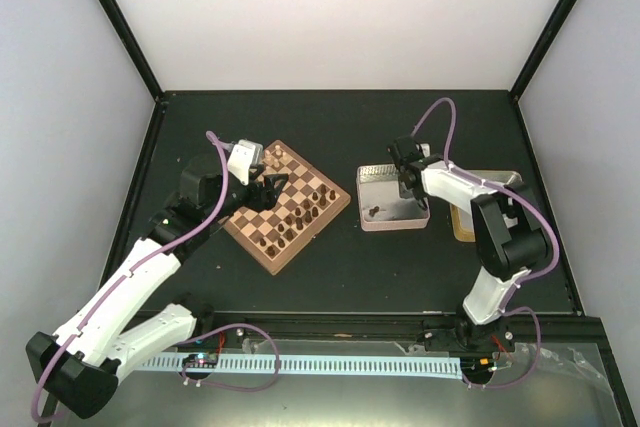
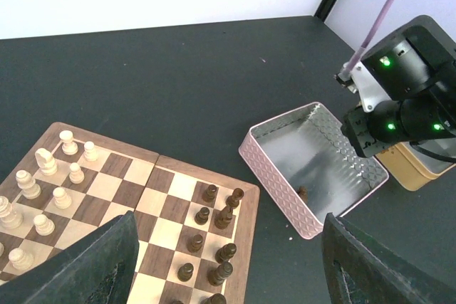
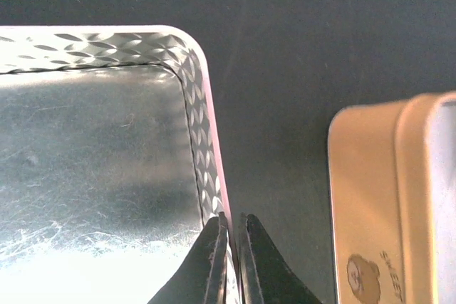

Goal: Set up the chess pieces on the board
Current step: Adjust the storage box at the center of the board, then pick up the chess piece from the storage box.

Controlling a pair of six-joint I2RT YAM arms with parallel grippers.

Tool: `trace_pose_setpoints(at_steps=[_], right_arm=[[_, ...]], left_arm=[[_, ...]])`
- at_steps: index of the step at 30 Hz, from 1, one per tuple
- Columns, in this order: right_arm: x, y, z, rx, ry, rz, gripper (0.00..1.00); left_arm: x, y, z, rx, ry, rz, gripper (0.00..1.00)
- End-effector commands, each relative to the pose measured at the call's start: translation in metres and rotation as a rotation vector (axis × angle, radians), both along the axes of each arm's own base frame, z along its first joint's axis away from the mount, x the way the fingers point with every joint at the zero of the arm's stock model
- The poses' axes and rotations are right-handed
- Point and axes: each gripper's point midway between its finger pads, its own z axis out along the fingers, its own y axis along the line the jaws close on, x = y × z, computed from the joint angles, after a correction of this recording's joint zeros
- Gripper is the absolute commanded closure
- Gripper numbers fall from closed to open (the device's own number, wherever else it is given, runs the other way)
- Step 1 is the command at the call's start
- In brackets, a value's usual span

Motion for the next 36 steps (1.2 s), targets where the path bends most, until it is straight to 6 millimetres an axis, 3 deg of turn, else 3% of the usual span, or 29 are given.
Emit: trace_pose_setpoints(at_steps=[1,4,9,12,17,22,29,36], right_arm=[[-0.02,-0.01,0.001,0.033,-0.003,-0.109,0.91],[-0.023,-0.004,0.008,0.082,0.018,-0.118,0.78],[-0.019,0.018,0.045,0.194,-0.004,-0.081,0.49],[-0.019,0.038,0.058,0.247,-0.01,-0.026,0.4],[-0.019,0.081,0.039,0.402,0.059,0.045,0.4],[-0.019,0.107,0.02,0.584,0.105,-0.081,0.49],[-0.031,0.126,-0.01,0.759,0.168,-0.303,0.51],[-0.049,0.135,-0.037,0.78,0.242,-0.404,0.5]], left_arm=[[0.002,0.002,0.019,-0.023,-0.056,0.007,0.28],[0.003,0.002,0.018,-0.026,-0.05,0.01,0.28],[0.002,0.001,0.016,-0.033,-0.04,0.008,0.28],[0.002,0.001,0.015,-0.036,-0.038,0.009,0.28],[0.002,0.001,0.012,-0.034,-0.033,0.011,0.28],[0.001,0.003,0.01,-0.031,-0.029,0.02,0.28],[0.0,0.004,0.007,-0.036,-0.019,0.023,0.28],[-0.002,0.008,0.006,-0.024,-0.029,0.038,0.28]])
